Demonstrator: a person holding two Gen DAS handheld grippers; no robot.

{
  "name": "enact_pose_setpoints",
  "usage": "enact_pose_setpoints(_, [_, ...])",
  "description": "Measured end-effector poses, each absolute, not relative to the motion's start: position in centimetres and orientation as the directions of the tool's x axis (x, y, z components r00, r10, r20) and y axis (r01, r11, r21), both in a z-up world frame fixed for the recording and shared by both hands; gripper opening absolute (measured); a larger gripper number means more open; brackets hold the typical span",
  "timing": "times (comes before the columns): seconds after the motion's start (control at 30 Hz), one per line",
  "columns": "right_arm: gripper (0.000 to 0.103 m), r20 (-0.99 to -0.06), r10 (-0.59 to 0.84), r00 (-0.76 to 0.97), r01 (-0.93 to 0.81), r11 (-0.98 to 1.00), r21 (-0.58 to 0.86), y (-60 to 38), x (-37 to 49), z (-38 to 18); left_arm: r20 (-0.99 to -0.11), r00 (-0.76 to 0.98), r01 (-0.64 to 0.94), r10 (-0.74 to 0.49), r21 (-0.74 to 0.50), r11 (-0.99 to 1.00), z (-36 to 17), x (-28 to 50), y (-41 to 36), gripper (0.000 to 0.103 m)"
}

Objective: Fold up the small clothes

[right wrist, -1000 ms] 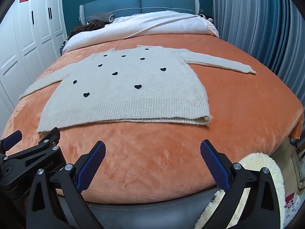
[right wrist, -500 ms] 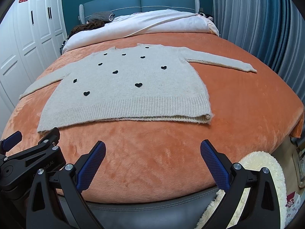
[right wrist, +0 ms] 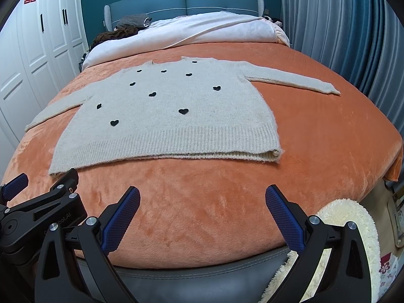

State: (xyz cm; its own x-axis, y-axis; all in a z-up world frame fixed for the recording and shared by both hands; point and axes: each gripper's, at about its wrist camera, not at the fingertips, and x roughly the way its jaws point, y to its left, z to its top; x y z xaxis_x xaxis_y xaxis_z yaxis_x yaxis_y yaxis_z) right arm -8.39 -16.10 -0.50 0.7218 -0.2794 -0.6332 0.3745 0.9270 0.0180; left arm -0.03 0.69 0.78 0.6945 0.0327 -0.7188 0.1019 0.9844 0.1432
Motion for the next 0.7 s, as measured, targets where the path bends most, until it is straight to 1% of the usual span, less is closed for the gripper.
enact_pose_setpoints(0.7, [0.098,-0.637,-0.279,0.719,0.378,0.926,0.021,-16.11,-8.41,-0.57,-0.725,0.688,0.095,0.043,0.148,0.984,0.7,-0.01,0.86,0.097])
